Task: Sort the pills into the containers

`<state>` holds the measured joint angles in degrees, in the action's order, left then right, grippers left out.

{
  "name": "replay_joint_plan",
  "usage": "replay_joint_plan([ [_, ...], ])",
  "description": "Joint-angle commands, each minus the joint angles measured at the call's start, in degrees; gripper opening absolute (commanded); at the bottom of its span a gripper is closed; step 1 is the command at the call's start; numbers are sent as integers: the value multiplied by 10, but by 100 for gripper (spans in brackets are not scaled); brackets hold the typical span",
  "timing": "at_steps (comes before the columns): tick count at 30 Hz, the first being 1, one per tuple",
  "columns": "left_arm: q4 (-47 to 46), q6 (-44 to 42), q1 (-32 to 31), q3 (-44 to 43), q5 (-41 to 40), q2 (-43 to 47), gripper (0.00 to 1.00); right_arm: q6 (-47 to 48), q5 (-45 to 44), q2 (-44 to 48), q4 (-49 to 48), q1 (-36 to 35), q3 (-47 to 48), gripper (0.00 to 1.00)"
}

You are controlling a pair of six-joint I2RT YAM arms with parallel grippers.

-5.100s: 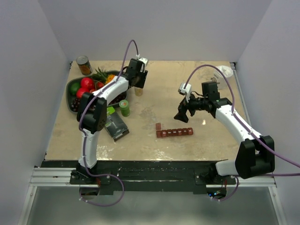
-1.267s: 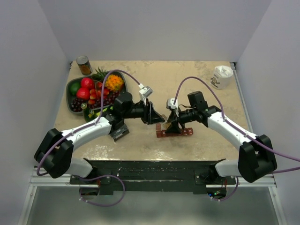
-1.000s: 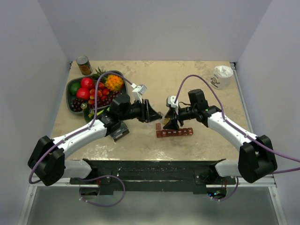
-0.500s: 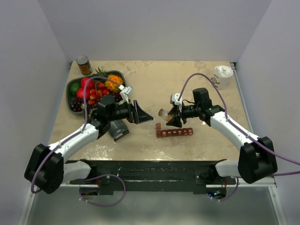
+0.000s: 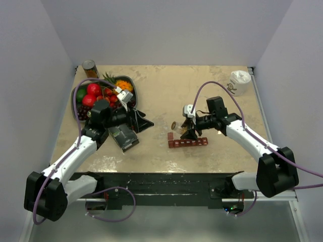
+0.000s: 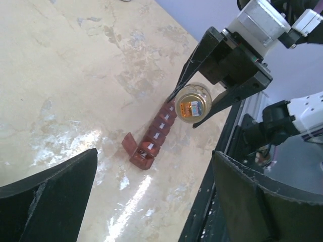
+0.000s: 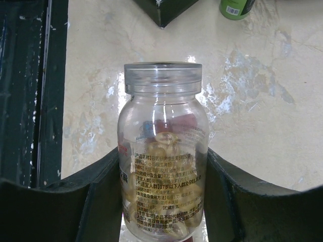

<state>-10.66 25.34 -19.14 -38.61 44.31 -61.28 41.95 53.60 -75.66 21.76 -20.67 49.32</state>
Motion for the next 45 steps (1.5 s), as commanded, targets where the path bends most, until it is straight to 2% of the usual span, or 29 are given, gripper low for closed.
replay_joint_plan([
  [1, 53, -126, 2, -46, -54, 26, 99, 57, 26, 6, 35, -1, 26, 0],
  [2, 65, -176, 2, -47, -81, 46, 99, 78, 29, 5, 54, -1, 34, 0],
  [4, 85, -222, 2, -40, -144, 68, 99, 109, 37, 2, 88, 0, 39, 0],
  [6, 74, -273, 3, -31, -164, 102, 99, 117, 37, 0, 97, 1, 42, 0],
  [10, 30, -238, 3, 6, -227, 140, 99, 124, 33, -1, 99, 0, 41, 0],
  [11, 14, -238, 3, 12, -227, 143, 99, 126, 32, -1, 101, 1, 41, 0],
  [14, -3, -288, 3, 21, -122, 131, 98, 137, 30, 0, 109, 1, 43, 0],
  [15, -13, -296, 2, 31, -47, 128, 97, 139, 30, 0, 112, 1, 43, 0],
  [16, -24, -313, 2, 36, -15, 122, 91, 140, 30, 0, 113, 2, 43, 0],
  [18, -46, -332, -13, 54, 26, 119, 89, 142, 31, -5, 116, 2, 44, 0],
  [21, -39, -410, -68, 64, 7, 121, 88, 152, 32, -8, 128, 2, 47, 0],
  [22, -30, -461, -85, 63, -2, 114, 89, 153, 32, -9, 129, 2, 48, 0],
  [24, -5, -508, -129, 50, -35, 101, 89, 156, 33, -10, 130, 2, 48, 0],
  [26, 10, -539, -143, 36, -42, 70, 89, 159, 33, -11, 133, 2, 48, 0],
  [31, -6, -560, -179, -11, -22, 8, 87, 164, 37, -10, 137, 2, 47, 0],
  [37, -9, -595, -237, -59, -43, -84, 84, 167, 38, -10, 138, 1, 47, 0],
  [45, -22, -603, -281, -84, -66, -140, 78, 168, 40, -11, 140, 1, 48, 0],
])
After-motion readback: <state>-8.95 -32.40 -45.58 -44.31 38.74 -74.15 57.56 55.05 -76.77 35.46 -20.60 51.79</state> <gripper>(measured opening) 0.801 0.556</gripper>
